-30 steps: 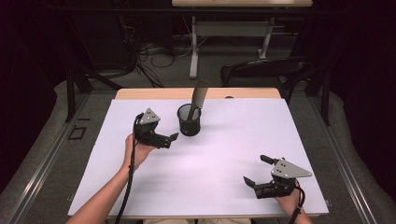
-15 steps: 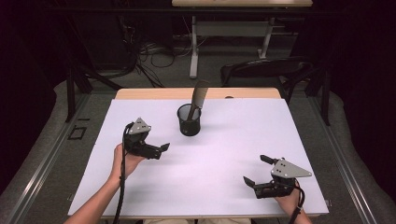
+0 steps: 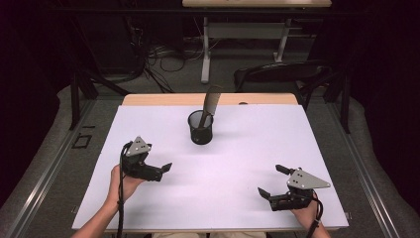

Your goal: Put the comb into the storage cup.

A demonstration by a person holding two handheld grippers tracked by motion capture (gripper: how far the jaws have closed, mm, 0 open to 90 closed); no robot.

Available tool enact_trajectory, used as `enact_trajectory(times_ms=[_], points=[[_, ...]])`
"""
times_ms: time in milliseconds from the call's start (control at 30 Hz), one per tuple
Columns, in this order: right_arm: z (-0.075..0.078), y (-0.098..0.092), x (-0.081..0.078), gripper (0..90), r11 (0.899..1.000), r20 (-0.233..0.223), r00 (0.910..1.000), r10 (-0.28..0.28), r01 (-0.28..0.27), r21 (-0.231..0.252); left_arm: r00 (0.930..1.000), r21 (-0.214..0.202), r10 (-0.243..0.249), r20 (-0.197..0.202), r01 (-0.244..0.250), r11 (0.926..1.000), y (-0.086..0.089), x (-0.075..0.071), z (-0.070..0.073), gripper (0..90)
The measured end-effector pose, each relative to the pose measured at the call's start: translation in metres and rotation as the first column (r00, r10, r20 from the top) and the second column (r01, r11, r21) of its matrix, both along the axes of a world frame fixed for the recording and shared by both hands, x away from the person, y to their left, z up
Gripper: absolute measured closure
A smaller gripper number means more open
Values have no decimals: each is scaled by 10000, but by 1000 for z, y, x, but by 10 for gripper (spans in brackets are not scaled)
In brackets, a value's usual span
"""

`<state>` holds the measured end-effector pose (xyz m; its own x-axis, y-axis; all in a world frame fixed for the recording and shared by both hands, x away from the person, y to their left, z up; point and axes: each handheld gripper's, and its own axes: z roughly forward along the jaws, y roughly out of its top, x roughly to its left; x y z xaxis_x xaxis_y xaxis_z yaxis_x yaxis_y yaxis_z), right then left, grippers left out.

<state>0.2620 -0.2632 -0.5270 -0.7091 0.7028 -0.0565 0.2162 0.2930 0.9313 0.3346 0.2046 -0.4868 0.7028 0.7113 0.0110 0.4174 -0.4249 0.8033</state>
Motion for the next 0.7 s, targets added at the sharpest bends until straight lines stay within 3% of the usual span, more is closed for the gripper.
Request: enact_trajectory(times_ms=[700], points=[[0, 1, 0, 32, 10000, -60, 10000, 13, -13, -6, 9997, -89, 231, 16, -231, 9997, 17, -36, -19, 0]])
